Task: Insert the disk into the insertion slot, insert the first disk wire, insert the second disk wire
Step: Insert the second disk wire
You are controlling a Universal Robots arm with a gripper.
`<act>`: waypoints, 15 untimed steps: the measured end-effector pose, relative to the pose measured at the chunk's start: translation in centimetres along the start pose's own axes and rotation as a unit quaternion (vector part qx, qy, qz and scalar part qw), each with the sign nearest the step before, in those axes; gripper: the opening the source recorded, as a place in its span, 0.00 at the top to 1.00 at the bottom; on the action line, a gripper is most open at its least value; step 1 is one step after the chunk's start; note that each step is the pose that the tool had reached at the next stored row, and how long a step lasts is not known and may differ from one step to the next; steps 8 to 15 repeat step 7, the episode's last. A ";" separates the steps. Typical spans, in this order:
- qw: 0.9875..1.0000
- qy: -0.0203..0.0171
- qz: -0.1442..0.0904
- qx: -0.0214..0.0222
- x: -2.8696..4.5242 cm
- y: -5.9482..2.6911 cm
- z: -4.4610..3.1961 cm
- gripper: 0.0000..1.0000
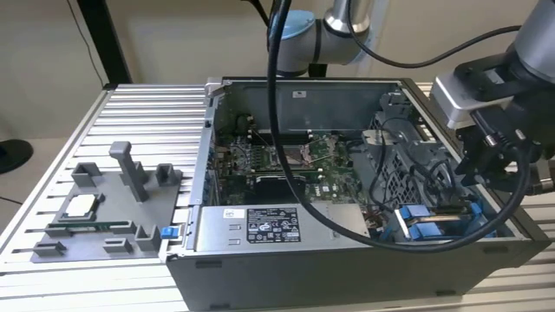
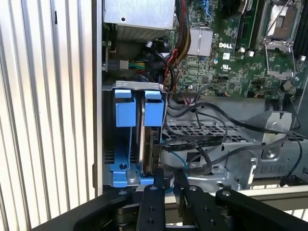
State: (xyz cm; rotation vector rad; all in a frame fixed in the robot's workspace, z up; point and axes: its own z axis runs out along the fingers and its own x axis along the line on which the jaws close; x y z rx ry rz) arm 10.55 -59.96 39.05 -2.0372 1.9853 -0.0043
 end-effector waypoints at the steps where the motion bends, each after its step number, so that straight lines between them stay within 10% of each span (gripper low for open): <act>1: 1.000 0.000 0.000 0.000 -0.02 -0.02 -0.07 0.00; 15: 1.000 0.000 0.000 0.000 -0.02 -0.02 -0.10 0.00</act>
